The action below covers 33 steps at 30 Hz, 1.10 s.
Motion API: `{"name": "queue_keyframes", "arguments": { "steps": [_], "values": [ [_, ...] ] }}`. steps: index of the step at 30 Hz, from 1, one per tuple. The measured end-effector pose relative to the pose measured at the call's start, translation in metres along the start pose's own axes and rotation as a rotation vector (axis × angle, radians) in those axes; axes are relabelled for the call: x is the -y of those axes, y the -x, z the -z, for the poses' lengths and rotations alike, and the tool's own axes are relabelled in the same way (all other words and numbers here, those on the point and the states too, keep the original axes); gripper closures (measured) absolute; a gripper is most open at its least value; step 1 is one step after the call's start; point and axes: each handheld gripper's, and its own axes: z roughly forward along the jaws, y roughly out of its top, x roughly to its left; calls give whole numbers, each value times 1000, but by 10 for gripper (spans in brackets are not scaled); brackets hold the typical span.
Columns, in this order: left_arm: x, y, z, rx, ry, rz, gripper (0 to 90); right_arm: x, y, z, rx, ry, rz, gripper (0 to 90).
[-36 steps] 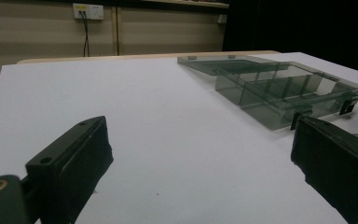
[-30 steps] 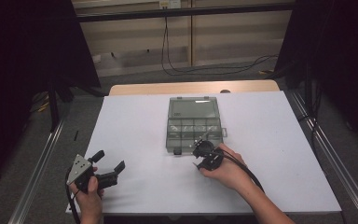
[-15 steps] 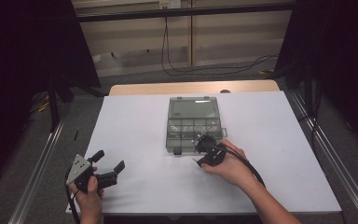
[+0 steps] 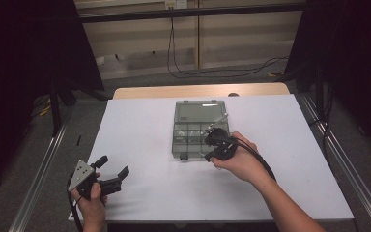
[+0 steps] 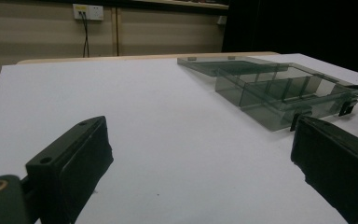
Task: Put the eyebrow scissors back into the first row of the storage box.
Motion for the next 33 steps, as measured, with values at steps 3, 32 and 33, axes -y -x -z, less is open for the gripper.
{"name": "queue_keyframes", "arguments": {
  "steps": [3,32,33],
  "values": [
    [0,0,0,-1,-1,-2,46,-6,2,3,0,10,9,899],
    [0,-2,0,3,0,1,46,-42,25,13,-22,36,17,898],
    [0,-2,0,3,0,0,46,-43,25,13,-18,36,13,898]
  ]
}}
